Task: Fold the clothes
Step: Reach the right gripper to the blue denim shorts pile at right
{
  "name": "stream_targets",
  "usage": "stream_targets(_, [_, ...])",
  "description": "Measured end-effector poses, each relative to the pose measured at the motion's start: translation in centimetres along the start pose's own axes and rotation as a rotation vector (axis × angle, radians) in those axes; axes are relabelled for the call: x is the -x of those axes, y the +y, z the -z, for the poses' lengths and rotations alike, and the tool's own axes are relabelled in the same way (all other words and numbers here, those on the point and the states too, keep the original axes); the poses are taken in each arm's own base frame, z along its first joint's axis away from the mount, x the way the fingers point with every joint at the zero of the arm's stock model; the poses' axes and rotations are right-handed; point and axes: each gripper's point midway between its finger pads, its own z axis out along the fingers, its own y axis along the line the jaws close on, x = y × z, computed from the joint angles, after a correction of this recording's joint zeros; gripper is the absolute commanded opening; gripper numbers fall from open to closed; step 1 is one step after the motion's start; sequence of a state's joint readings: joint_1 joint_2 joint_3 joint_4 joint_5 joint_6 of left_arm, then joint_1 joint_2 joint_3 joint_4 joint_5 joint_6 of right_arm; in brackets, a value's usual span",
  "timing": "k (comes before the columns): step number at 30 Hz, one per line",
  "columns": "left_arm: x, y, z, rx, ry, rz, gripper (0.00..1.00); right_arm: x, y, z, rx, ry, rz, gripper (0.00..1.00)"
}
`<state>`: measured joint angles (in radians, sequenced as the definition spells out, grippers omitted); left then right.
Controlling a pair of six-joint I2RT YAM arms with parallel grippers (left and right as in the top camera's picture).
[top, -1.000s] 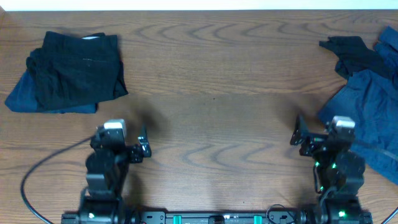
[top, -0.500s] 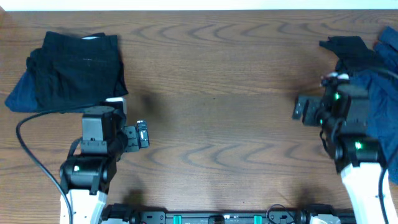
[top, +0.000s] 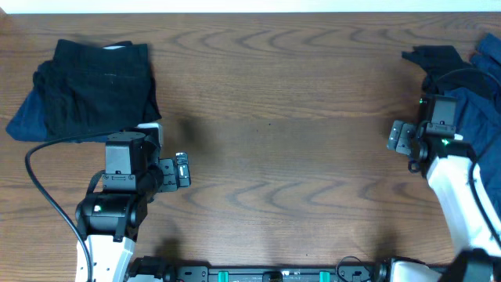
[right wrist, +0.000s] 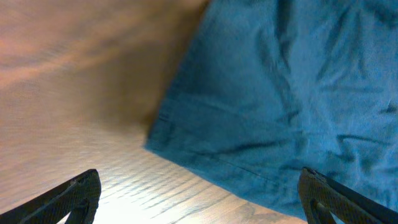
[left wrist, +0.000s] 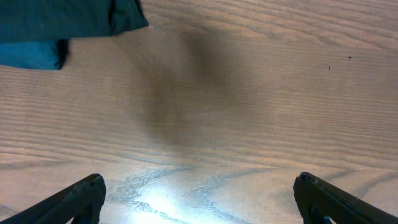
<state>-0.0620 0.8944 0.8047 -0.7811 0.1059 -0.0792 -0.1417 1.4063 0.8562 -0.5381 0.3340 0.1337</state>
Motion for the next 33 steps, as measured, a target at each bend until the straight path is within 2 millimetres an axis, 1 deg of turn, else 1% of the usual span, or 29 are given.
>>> stream_targets(7, [0.0,0.0,0.0,0.000,-0.001,0.000,0.98,-3.4,-0.9,-4.3,-0.076,0.168,0.028,0.99])
stream_targets(11, [0.1,0.0,0.0,0.000,-0.003,-0.001,0.98,-4.8,-1.1,-5.8,-0.100,0.230,0.044,0.99])
stream_targets(14, [0.1,0.0,0.0,0.000,-0.003,0.000,0.98,-5.0,-1.2,-6.4,-0.111,0.238,0.042,0.99])
stream_targets(17, [0.1,0.0,0.0,0.000,-0.003,-0.001,0.98,-4.5,-1.2,-6.6,-0.113,0.219,0.036,0.95])
stream_targets(19, [0.1,0.0,0.0,0.000,-0.003,-0.001,0.98,-4.3,-1.1,-6.8,-0.111,0.211,0.036,0.90])
stream_targets(23, [0.1,0.0,0.0,-0.001,-0.003,-0.001,0.98,-4.1,-1.0,-7.1,-0.112,0.206,0.027,0.89])
stream_targets(25, [0.1,0.0,0.0,0.000,-0.003,-0.001,0.98,-4.0,-1.0,-7.1,-0.112,0.204,0.023,0.86])
stream_targets(26, [0.1,0.0,0.0,0.000,-0.003,-0.001,0.98,-3.9,-0.9,-7.2,-0.112,0.202,0.020,0.81])
stream_targets(27, [0.1,0.0,0.0,-0.001,-0.003,-0.001,0.98,-3.9,-0.9,-7.3,-0.111,0.200,0.016,0.70])
stream_targets(28, [0.1,0.0,0.0,0.000,-0.003,-0.001,0.98,-3.8,-0.9,-7.4,-0.111,0.200,0.016,0.54])
stream_targets(30, [0.1,0.0,0.0,-0.001,-0.003,-0.001,0.98,-4.2,-0.8,-7.6,-0.108,0.213,0.016,0.12])
stream_targets(31, [0.1,0.0,0.0,0.000,-0.003,0.000,0.98,-4.3,-0.7,-7.7,-0.106,0.220,0.017,0.03])
stream_targets(33, [0.1,0.0,0.0,0.000,-0.003,0.000,0.98,-4.6,-0.4,-7.9,-0.093,0.231,0.019,0.01])
